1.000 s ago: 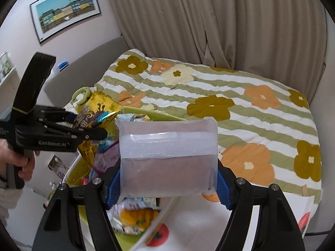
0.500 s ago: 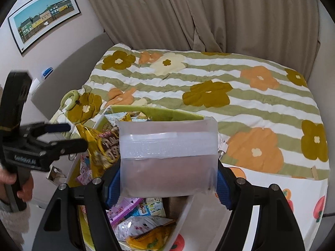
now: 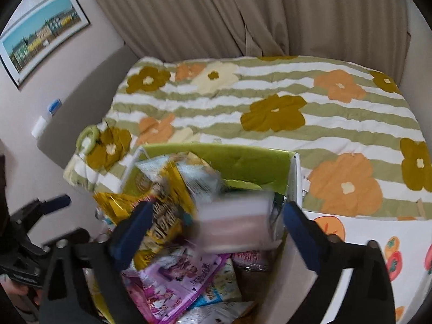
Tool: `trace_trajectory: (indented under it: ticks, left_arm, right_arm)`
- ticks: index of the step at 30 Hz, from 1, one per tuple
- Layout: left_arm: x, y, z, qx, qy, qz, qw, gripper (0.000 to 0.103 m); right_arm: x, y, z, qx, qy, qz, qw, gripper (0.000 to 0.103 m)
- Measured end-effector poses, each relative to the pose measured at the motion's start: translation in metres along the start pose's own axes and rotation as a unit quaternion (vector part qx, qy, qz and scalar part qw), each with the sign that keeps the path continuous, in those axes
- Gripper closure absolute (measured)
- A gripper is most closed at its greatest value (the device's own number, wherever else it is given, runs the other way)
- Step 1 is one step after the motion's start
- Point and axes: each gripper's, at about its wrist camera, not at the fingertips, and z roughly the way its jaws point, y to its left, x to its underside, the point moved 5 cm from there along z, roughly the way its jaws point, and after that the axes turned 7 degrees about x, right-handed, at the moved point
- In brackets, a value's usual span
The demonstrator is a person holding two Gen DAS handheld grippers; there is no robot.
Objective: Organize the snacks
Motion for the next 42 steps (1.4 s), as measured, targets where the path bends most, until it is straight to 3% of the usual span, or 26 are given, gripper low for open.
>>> trace_trajectory:
  ticks: [8, 15, 21, 28, 35, 42]
  left_arm:
    - [0.021, -0.020, -0.021, -0.013, -0.020, -0.006, 0.9997, 0.000]
    - [0.040, -0.069, -0.077, -0.025, -0.082, -0.018, 0.9962, 0.000]
    - [0.068, -0.118, -0.136, -0.041, -0.150, 0.005, 0.9878, 0.000]
    - [0.116, -0.160, -0.199, -0.029, -0.230, 0.019, 0.9726, 0.000]
    - [0.162, -0.191, -0.221, -0.044, -0.247, 0.055, 0.9664, 0.000]
    - [0.184, -0.216, -0.221, -0.050, -0.246, 0.083, 0.9643, 0.000]
  right_arm:
    - [0.020, 0.002, -0.037, 0.021, -0.026, -0.016, 0.999, 0.003]
    - [0.039, 0.003, -0.110, 0.018, -0.081, -0.055, 0.995, 0.003]
    - [0.071, -0.009, -0.196, 0.060, -0.156, -0.038, 0.985, 0.003]
    - [0.127, -0.031, -0.274, 0.149, -0.191, -0.020, 0.970, 0.001]
    - [0.178, -0.047, -0.302, 0.176, -0.192, 0.010, 0.965, 0.001]
    - [0.205, -0.054, -0.321, 0.187, -0.204, 0.026, 0.961, 0.001]
